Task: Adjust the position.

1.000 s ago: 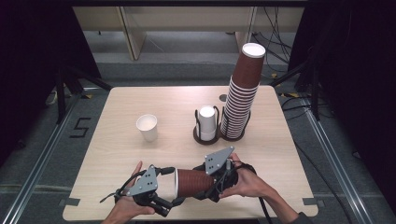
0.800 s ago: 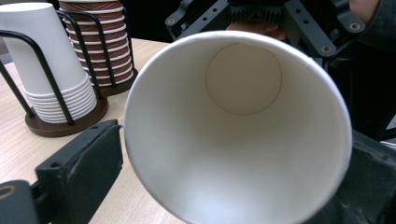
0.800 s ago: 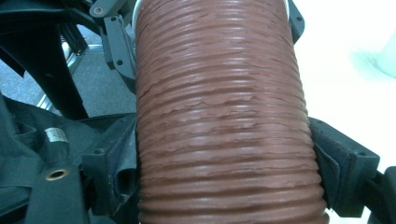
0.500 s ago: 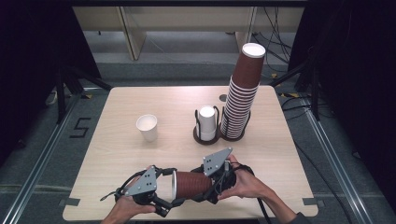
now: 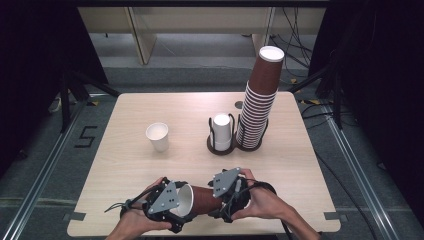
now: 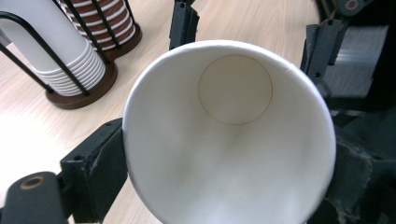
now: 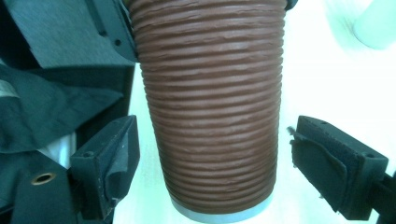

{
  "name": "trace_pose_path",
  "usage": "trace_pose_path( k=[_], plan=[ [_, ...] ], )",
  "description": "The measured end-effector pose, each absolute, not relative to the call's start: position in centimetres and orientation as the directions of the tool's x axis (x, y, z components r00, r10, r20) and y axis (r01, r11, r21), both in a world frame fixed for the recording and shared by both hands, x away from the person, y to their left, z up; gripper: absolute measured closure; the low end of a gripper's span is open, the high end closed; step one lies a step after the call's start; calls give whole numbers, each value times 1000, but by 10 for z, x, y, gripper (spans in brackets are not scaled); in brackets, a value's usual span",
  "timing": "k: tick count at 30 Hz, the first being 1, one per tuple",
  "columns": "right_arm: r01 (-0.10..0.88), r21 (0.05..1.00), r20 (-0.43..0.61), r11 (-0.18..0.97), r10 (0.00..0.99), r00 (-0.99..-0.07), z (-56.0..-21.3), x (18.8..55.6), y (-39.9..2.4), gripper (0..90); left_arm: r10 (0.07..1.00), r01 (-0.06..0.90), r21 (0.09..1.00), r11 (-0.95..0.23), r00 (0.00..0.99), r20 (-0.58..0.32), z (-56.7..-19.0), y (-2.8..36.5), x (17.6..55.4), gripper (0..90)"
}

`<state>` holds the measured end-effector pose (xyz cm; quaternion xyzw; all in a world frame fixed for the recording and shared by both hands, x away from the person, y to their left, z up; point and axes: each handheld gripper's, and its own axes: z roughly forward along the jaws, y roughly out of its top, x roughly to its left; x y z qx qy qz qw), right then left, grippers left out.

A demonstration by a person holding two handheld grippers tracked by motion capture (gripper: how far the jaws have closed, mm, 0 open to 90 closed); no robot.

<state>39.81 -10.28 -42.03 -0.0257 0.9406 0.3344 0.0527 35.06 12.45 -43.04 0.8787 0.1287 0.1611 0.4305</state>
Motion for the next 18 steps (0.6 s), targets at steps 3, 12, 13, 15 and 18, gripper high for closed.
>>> trace_pose_path(
  k=[3, 12, 13, 15, 18],
  plan=[
    [-107, 616, -136, 781, -28, -990, -420, 396, -98, 164, 348, 84, 763, -641, 918, 191, -423, 120, 350, 114],
    [-105, 599, -125, 793, -37, -991, -426, 395, -89, 171, 318, 72, 701, -709, 921, 227, -409, 106, 350, 114],
    [-100, 600, -118, 793, -36, -992, -426, 395, -88, 172, 313, 70, 697, -714, 922, 228, -408, 105, 350, 113],
    [-113, 602, -122, 790, -48, -991, -427, 396, -87, 177, 311, 73, 694, -716, 924, 224, -408, 104, 351, 113],
    [-118, 607, -114, 786, -61, -992, -429, 396, -87, 211, 308, 71, 701, -710, 926, 219, -408, 103, 351, 110]
  ],
)
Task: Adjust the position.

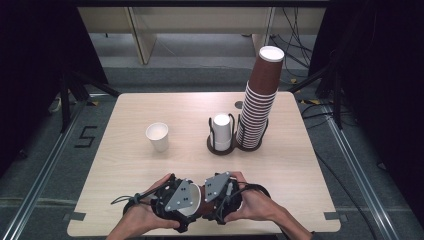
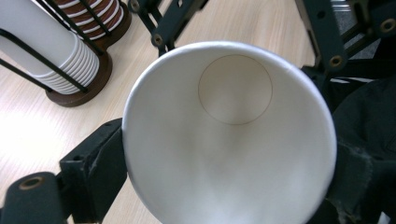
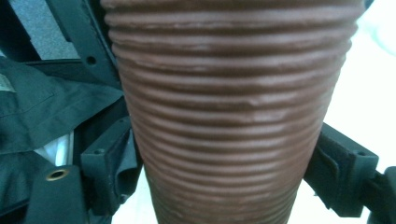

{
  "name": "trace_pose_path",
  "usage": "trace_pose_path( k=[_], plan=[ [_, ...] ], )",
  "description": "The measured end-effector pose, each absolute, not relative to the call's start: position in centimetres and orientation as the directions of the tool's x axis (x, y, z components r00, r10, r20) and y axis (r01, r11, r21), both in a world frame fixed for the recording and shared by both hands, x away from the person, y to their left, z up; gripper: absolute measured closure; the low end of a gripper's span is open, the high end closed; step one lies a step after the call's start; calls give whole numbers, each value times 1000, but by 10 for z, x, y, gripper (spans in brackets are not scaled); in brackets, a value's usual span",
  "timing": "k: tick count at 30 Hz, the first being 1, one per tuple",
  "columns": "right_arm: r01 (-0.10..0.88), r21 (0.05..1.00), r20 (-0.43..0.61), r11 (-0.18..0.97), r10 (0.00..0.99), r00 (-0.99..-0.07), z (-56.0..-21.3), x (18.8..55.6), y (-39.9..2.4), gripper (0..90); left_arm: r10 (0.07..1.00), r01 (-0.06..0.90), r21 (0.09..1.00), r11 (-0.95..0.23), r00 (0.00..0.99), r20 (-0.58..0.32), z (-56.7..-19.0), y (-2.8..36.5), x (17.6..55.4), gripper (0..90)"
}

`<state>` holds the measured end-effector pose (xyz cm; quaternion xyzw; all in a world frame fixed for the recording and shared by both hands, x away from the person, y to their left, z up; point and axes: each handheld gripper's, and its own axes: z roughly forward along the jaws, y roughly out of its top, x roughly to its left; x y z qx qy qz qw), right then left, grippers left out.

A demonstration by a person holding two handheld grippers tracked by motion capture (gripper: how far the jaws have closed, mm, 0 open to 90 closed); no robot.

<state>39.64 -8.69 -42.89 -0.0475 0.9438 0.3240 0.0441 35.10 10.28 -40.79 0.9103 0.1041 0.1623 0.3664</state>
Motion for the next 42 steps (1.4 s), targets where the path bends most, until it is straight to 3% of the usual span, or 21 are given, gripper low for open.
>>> trace_pose_path(
  k=[4, 9, 17, 27, 42],
  plan=[
    [-143, 631, -136, 763, -73, -988, -429, 400, -91, 211, 345, 84, 773, -629, 921, 181, -412, 109, 355, 78],
    [-44, 722, -41, 690, -21, -999, -428, 406, -105, 214, 400, 159, 896, -415, 916, 23, -421, 122, 361, 73],
    [20, 794, 13, 607, 16, -1000, -429, 413, -114, 213, 451, 263, 947, -182, 878, -157, -436, 126, 365, 48],
    [63, 824, 49, 563, 40, -998, -432, 415, -116, 211, 479, 273, 956, -111, 857, -189, -440, 123, 363, 54],
    [147, 822, 134, 550, 63, -989, -439, 420, -117, 156, 496, 224, 964, -143, 859, -126, -435, 130, 364, 119]
  ],
)
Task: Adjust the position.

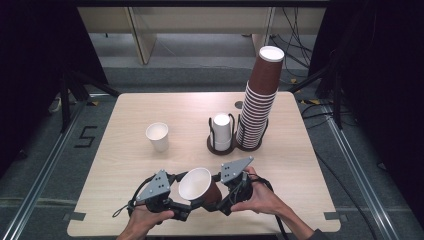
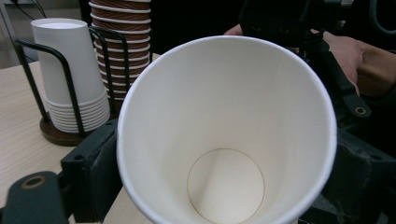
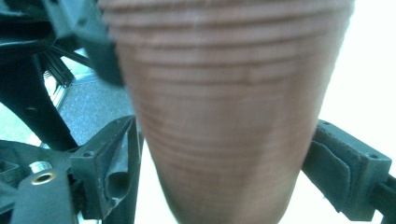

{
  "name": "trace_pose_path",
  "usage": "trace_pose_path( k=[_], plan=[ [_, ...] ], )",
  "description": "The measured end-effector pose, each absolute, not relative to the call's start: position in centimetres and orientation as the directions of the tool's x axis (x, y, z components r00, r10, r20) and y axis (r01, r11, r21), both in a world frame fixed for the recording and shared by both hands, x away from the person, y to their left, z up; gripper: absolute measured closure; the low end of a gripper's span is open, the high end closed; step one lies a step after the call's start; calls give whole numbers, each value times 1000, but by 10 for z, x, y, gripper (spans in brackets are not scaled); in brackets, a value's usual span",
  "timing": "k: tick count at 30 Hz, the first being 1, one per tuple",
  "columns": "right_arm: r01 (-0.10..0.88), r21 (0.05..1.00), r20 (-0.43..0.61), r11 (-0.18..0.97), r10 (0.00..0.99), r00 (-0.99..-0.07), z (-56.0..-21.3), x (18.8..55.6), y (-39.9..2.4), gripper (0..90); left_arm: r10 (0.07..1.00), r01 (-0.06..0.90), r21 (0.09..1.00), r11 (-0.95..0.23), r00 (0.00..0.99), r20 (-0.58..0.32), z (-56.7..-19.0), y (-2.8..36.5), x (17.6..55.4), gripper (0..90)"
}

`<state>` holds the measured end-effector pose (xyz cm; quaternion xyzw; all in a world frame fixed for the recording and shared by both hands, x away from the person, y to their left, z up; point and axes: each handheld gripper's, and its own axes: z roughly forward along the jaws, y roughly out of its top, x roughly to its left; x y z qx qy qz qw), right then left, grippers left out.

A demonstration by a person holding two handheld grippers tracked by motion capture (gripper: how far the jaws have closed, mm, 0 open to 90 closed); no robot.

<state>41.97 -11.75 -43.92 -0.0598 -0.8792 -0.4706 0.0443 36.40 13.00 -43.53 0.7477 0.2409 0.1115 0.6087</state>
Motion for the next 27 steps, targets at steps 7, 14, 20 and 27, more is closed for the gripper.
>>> trace_pose_path(
  k=[7, 14, 20, 27],
  plan=[
    [150, 821, 118, 550, 94, -989, -438, 422, -140, 156, 541, 235, 954, -183, 835, -102, -427, 140, 365, 121],
    [196, 813, 116, 548, 177, -977, -440, 423, -167, 159, 611, 238, 931, -275, 792, -21, -421, 148, 368, 121],
    [211, 816, 97, 538, 233, -968, -441, 424, -185, 183, 670, 254, 907, -336, 742, 40, -418, 160, 372, 119],
    [254, 811, 93, 527, 313, -945, -443, 426, -203, 177, 710, 273, 887, -373, 699, 84, -417, 175, 377, 116]
  ],
)
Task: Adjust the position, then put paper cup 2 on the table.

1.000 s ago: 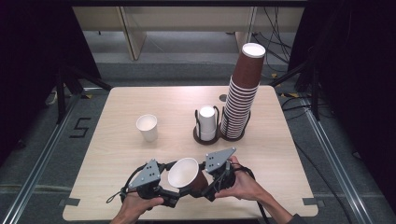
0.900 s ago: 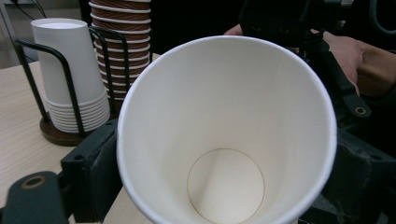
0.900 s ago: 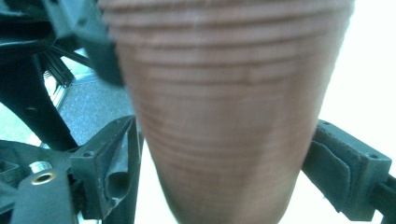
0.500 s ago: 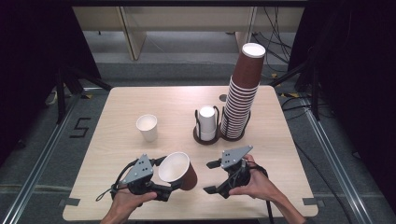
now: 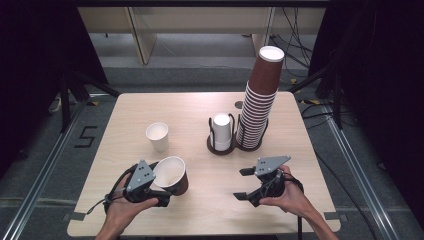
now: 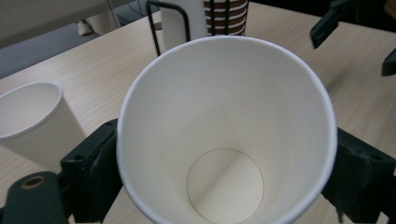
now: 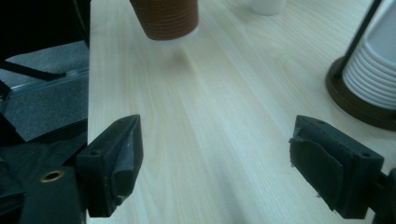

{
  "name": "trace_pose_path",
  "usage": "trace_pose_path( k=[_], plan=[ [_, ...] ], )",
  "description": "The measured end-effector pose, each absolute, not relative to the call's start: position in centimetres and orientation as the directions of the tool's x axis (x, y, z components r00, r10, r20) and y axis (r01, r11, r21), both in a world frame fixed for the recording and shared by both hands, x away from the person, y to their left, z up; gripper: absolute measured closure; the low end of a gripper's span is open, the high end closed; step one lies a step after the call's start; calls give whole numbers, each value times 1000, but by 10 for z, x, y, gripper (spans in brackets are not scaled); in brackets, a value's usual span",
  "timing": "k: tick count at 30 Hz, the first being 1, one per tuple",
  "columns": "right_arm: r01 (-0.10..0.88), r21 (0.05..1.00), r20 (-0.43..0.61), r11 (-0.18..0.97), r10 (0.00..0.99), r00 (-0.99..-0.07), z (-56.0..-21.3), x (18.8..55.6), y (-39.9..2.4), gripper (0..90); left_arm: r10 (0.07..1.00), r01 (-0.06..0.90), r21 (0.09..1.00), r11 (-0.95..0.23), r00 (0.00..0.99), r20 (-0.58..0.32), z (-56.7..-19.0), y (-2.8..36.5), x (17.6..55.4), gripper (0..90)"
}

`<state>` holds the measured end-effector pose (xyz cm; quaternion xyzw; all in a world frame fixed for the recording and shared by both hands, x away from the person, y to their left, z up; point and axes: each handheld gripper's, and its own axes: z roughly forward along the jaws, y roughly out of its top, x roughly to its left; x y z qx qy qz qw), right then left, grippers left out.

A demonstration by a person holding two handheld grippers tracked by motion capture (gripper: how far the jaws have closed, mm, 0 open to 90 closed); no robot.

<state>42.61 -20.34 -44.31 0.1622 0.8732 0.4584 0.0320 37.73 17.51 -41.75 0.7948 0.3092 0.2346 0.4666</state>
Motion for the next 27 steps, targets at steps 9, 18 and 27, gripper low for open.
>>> trace_pose_path(
  k=[9, 18, 27],
  plan=[
    [268, 815, 78, 514, 361, -929, -447, 427, -220, 164, 751, 301, 869, -393, 650, 115, -419, 191, 384, 114],
    [322, 808, 110, 493, 411, -905, -452, 421, -235, 163, 777, 321, 870, -374, 621, 104, -419, 201, 388, 113],
    [348, 801, 116, 486, 446, -888, -456, 420, -242, 164, 785, 339, 858, -385, 609, 112, -420, 206, 389, 111]
  ],
)
